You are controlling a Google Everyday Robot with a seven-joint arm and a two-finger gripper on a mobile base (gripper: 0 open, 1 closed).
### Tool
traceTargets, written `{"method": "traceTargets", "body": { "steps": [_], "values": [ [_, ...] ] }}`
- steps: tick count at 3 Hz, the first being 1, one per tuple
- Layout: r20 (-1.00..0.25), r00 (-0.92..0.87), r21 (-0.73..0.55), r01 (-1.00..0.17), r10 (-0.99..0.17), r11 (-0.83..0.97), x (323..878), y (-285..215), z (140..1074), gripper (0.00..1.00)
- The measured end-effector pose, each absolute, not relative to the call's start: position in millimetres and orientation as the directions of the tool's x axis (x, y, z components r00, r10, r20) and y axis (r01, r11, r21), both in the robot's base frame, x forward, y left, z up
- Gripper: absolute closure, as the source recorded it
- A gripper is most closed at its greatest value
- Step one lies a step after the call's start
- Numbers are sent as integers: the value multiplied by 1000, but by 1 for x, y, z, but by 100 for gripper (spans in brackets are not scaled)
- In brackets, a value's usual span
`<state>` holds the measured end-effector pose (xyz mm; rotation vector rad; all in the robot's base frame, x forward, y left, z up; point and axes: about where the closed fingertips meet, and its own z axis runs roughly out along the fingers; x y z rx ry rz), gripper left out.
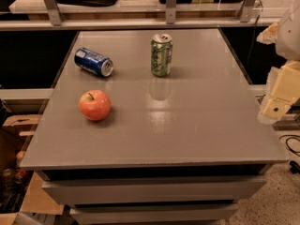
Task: Pick pepsi can
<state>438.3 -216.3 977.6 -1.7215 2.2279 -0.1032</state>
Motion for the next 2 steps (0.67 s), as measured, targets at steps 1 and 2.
{"method": "traceTargets", "body": {
  "steps": [1, 2],
  "values": [
    [-209, -221, -252, -929, -953, 270, 438, -216, 978, 0],
    [-214, -210, -259, -929, -954, 263, 453, -196, 989, 0]
  ]
}}
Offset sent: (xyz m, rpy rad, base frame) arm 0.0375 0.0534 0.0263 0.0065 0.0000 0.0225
